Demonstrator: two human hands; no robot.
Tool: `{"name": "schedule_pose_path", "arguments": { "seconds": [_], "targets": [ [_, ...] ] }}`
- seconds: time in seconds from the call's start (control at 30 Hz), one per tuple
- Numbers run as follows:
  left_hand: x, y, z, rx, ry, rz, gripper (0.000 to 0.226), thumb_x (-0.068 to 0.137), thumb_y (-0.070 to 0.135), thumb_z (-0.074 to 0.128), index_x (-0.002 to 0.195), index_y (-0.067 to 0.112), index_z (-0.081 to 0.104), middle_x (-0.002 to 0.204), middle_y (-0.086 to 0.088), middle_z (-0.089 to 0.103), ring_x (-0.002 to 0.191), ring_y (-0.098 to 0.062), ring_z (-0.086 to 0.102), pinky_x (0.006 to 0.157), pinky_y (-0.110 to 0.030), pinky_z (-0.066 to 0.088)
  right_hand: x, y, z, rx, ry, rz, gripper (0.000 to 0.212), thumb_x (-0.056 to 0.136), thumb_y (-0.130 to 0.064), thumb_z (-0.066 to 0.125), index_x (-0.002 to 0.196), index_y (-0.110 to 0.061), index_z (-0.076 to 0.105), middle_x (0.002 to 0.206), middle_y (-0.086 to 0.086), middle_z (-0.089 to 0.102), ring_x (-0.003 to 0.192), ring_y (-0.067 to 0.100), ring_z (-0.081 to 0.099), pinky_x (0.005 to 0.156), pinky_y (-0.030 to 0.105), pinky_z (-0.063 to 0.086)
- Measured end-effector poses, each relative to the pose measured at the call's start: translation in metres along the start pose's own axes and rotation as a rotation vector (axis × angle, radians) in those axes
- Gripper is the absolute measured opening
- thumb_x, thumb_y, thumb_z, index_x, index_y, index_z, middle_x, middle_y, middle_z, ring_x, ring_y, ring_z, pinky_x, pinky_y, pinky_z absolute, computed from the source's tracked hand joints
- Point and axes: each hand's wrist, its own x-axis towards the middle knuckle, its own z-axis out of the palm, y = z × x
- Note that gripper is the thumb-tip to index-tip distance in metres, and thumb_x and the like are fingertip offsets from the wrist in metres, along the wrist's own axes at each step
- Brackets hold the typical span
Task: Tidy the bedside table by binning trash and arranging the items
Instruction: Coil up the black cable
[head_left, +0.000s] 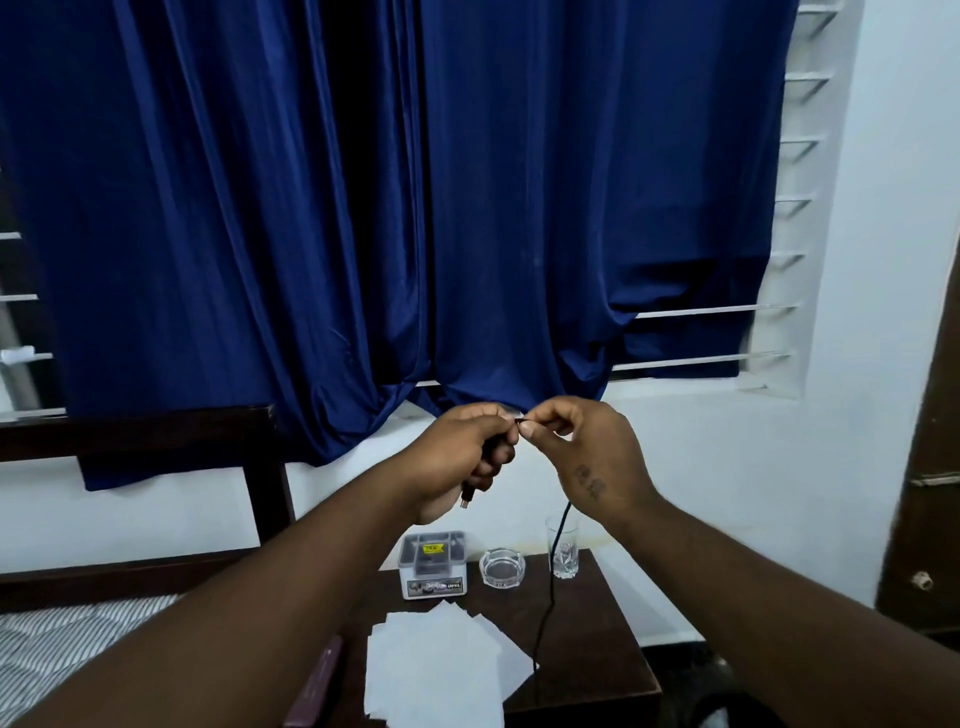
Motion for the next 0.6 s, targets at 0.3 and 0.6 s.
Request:
{"name": "schedule_pose_path", "arguments": {
  "seconds": [0.3, 0.6],
  "targets": [
    [0.000, 0.006, -0.005, -0.417, -0.081, 0.047, 0.025, 0.106, 0.024, 0.052, 0.089, 0.012, 0.064, 0.074, -0.003, 0.063, 0.059, -0.011, 0.059, 0.052, -0.020, 0.051, 0.000, 0.003, 0.003, 0.432, 0.032, 0.113, 0.013, 0.096, -0.024, 0.069, 0.090, -0.029, 0.079, 0.071, 0.010, 0.072, 0.061, 0.006, 0.061, 0.072, 0.032, 0.056],
    [0.009, 0.011, -0.012, -0.670, 0.028, 0.178, 0.026, 0.105, 0.022, 0.054, 0.093, 0.003, 0.067, 0.121, -0.026, 0.073, 0.115, -0.035, 0.073, 0.092, -0.039, 0.063, -0.012, 0.007, 0.024, 0.505, -0.017, 0.207, 0.021, 0.100, -0.020, 0.061, 0.088, -0.028, 0.077, 0.062, -0.006, 0.058, 0.057, 0.008, 0.059, 0.073, 0.039, 0.055]
  ]
}}
